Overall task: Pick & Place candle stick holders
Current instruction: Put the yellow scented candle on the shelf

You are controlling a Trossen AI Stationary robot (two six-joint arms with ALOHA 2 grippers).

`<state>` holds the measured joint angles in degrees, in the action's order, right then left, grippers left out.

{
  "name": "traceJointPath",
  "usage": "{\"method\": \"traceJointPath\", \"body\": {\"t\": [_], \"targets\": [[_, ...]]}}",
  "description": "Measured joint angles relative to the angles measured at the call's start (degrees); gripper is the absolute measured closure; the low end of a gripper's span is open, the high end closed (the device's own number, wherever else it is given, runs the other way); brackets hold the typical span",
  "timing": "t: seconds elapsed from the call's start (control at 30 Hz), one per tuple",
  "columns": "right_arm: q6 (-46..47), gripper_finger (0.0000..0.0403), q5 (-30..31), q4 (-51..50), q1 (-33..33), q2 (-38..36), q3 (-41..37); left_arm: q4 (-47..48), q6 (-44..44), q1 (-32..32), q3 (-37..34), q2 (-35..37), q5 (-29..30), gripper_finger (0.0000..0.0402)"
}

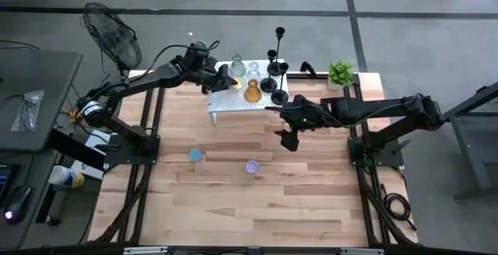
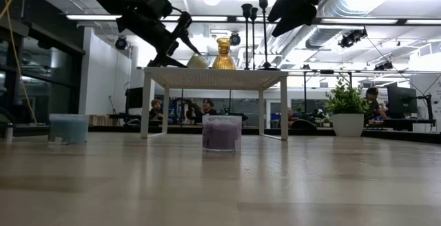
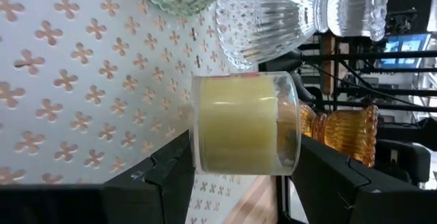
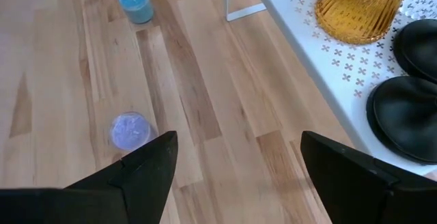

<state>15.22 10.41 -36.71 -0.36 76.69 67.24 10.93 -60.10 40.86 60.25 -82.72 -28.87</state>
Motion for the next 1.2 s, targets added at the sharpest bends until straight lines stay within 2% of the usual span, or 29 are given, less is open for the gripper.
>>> {"method": "traceJointPath", "body": {"t": [0.17,0.33,0.8,1.2], "targets": [[-0.02,0.0100,-0.02,0.00,0.00,0.00,0.00,-0.16,-0.13,0.00,0.17,-1.22,1.10,0.0194],[-0.02,0.0100,-0.04,-0.02,0.00,0.00,0.00,-1.45,-0.17,0.02,0.33,-3.31,-0.76,0.0194],[0.00,0.0100,-0.07,-0.11,0.00,0.00,0.00,-0.49,1.32,0.02,0.15,-3.64,-0.88,0.0195],[0.00,0.0100,-0.07,-0.24,0.00,0.00,0.00,-0.88,3.30,0.07,0.09,-3.65,-3.90,0.0190]]}}
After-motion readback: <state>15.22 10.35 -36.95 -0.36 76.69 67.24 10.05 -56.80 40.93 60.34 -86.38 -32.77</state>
